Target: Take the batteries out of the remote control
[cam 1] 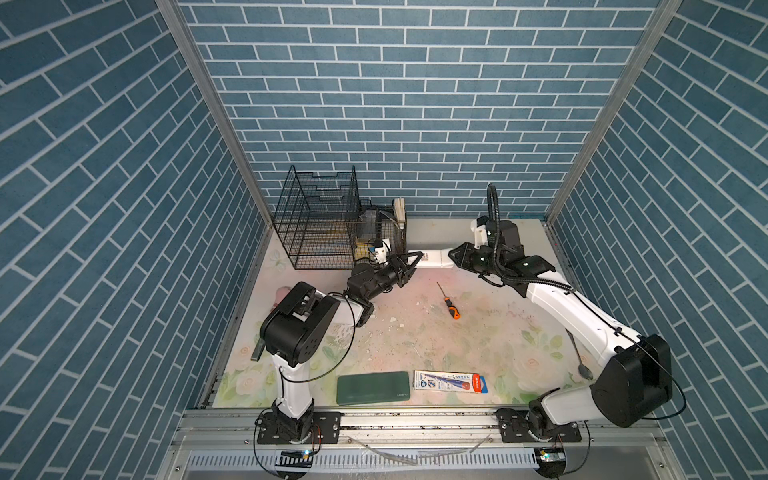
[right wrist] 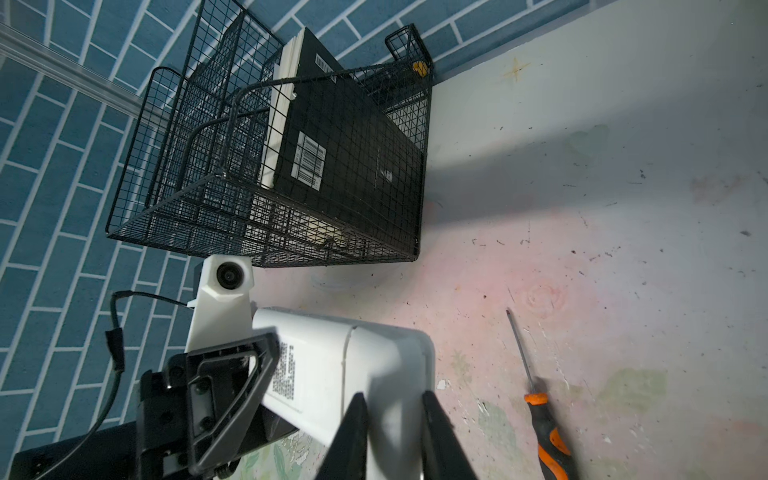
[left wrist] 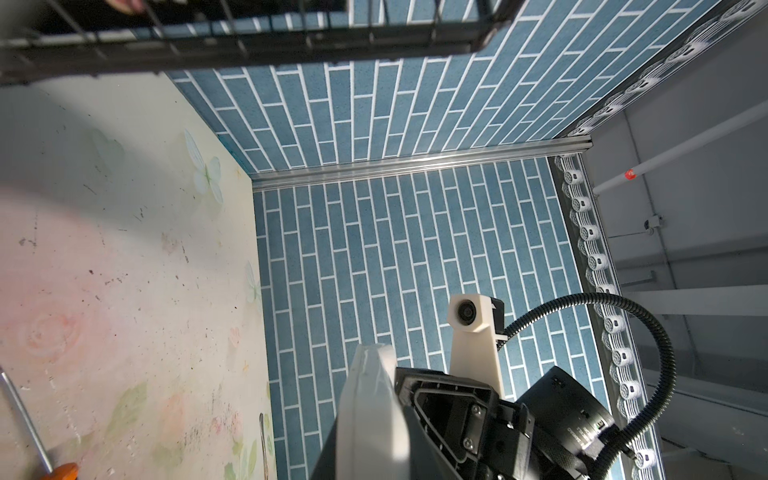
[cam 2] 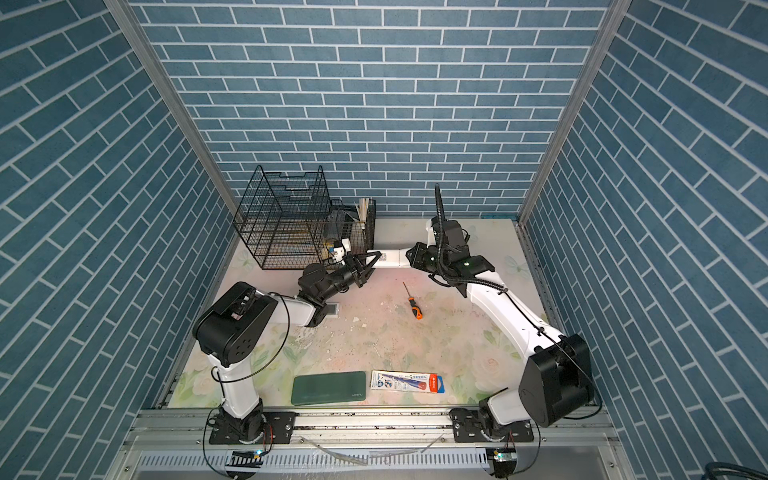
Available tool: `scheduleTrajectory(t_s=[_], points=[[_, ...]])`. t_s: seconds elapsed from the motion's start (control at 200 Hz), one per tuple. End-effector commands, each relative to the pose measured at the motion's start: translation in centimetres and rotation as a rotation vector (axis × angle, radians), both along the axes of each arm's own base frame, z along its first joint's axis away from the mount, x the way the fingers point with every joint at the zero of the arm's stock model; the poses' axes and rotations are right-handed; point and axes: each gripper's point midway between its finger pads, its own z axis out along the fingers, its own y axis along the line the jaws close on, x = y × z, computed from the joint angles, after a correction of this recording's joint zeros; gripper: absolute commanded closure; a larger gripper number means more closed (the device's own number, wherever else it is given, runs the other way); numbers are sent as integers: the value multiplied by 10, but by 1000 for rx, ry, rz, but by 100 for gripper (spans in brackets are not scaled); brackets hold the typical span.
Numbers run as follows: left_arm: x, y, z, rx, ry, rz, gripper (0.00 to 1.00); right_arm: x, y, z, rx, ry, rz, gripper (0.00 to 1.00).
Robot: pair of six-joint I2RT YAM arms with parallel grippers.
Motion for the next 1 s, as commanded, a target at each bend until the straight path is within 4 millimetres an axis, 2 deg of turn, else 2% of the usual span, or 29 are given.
scheduleTrajectory(t_s=[0.0,0.505,0.81,0.99], points=[[-4,-4,3,-7,-37,-26,100,-7,5,3,34,2,32,78],[-3,-5,6,-12,-44,-27,100,-6,11,-1,54,20,55,80],[0,-6,12,-21,-55,-28,100,-5,17,-5,72,34,72,75],[0,-7,13,-24,-58,-27,100,-4,21,-4,90,36,80,76]])
